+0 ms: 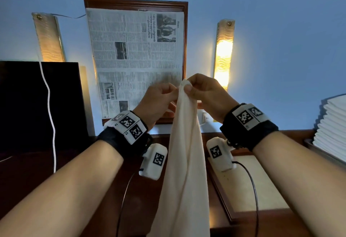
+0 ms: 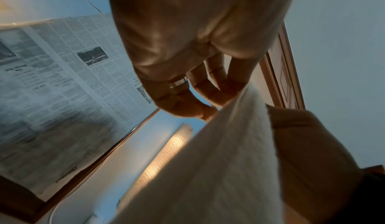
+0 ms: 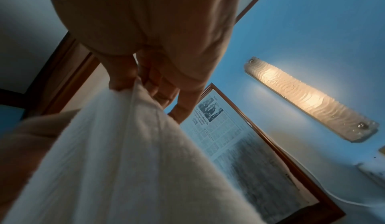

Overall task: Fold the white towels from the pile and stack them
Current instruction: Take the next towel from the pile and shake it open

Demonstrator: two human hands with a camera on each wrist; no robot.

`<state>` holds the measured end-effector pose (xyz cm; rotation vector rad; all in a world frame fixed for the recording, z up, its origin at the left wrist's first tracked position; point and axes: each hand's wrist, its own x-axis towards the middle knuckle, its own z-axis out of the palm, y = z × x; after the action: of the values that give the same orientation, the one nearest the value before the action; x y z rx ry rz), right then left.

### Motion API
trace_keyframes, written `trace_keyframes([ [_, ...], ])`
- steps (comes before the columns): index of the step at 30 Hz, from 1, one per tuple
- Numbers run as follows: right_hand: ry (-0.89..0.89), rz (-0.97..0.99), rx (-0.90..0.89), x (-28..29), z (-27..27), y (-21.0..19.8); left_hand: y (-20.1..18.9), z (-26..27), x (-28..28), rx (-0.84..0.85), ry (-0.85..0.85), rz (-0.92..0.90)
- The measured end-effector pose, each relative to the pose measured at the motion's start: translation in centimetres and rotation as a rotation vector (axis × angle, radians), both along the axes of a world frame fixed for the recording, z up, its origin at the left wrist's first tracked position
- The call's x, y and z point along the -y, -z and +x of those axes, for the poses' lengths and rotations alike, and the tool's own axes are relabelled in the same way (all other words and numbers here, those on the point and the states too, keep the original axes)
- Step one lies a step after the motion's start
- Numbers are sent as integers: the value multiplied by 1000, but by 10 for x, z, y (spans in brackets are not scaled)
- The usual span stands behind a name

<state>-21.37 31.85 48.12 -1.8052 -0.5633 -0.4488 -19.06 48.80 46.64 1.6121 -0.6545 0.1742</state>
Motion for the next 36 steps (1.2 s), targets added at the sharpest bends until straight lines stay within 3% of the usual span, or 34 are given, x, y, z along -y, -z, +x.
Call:
trace_keyframes([
  [7,147,-246,95,16,3,4,25,0,19,-102,14,-78],
  [10,178,-304,89,26,4,13,33,5,26,23,14,117],
  [14,226,-366,41,43,11,39,44,14,37,47,32,304],
  [18,324,-254,25,49,18,72,54,24,50,126,-29,339],
  [21,281,-107,-38,52,25,96,60,32,58,186,-103,324],
  [24,161,-35,-163,62,29,127,59,45,56,183,-194,300],
  [28,62,-275,-289,73,45,189,48,59,45,202,-297,311],
  [32,287,-454,-304,91,71,247,53,66,35,188,-326,309],
  [36,454,-630,-532,134,81,309,66,76,18,166,-375,192],
])
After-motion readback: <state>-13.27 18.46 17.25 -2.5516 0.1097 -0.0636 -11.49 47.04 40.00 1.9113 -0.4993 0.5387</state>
